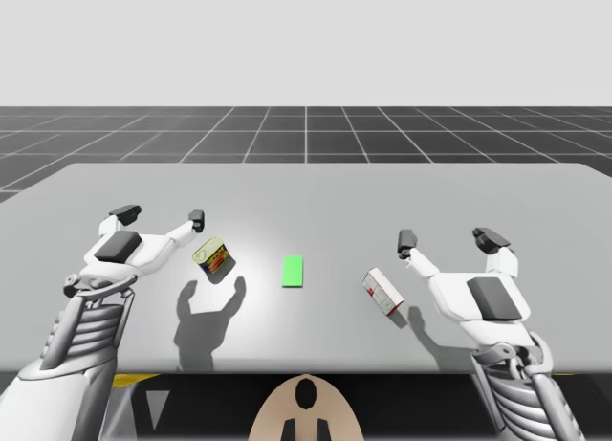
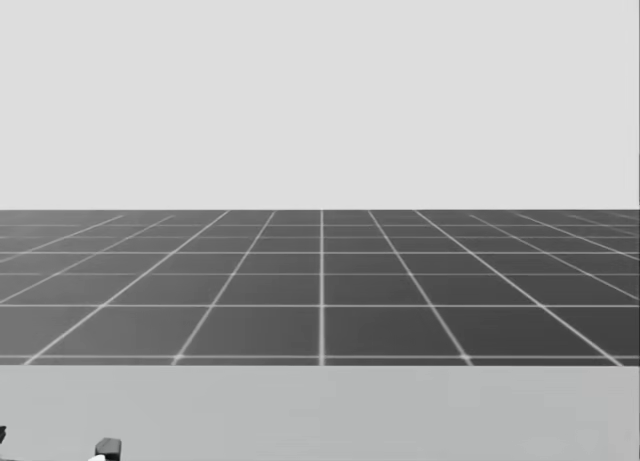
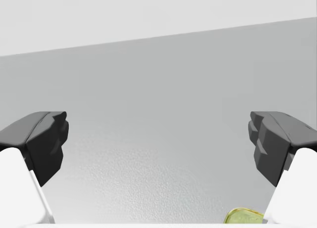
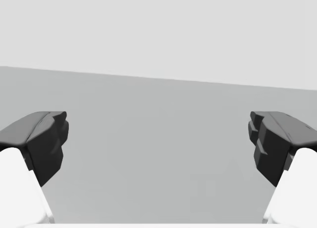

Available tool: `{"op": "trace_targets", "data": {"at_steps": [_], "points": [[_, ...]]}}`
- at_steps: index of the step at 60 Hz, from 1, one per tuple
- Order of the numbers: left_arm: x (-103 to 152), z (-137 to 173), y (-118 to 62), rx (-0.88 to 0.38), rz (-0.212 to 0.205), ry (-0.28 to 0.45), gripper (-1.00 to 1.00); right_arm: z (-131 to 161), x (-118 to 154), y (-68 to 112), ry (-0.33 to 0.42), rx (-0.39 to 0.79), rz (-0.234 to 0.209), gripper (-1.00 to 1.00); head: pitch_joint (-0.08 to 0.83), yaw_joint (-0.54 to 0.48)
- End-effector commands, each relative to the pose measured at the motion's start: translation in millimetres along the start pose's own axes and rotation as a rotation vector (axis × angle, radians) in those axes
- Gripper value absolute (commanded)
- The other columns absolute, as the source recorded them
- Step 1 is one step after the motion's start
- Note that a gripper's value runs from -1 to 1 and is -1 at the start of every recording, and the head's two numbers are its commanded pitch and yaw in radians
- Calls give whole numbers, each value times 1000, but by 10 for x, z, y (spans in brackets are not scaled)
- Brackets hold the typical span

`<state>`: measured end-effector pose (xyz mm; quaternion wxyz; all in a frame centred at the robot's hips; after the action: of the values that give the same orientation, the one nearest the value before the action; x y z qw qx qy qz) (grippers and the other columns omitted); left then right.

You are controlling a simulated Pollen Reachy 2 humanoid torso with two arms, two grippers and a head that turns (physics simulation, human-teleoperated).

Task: Look at the card. If it is red, pick the object on the left. If it is green, pick the object on the right.

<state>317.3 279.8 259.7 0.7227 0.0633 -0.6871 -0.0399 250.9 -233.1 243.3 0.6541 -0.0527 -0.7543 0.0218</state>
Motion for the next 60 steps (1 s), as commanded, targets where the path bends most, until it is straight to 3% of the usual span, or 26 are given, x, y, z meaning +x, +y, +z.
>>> {"op": "trace_targets", "data": {"at_steps": [1, 5, 14, 16, 24, 34, 51, 60], "points": [[1, 6, -1, -1, -3, -3, -1000, 14, -15, 36, -8, -53, -33, -1000, 1, 2], [1, 8, -2, 1, -3, -6, -1000, 4, 13, 33, 4, -36, -70, -1000, 13, 3], [7, 14, -2, 5, -1, -10, -1000, -5, 14, 30, 7, -37, -26, -1000, 130, 14], [6, 13, -1, 5, -3, -10, -1000, -6, 20, 22, 20, -27, -46, -1000, 180, 16], [-1, 7, 4, 5, -8, -8, -1000, -10, 24, 13, 13, -22, -44, -1000, 342, 16], [1, 5, 9, 1, -13, -8, -1000, -12, 20, 9, 13, -17, -35, -1000, 482, 31], [22, 20, 10, -3, -10, -20, -1000, -6, 30, 3, 11, -12, -32, -1000, 664, 67], [34, 33, 8, -4, -9, -26, -1000, -4, 28, 6, 20, -10, -34, -1000, 715, 62]]}}
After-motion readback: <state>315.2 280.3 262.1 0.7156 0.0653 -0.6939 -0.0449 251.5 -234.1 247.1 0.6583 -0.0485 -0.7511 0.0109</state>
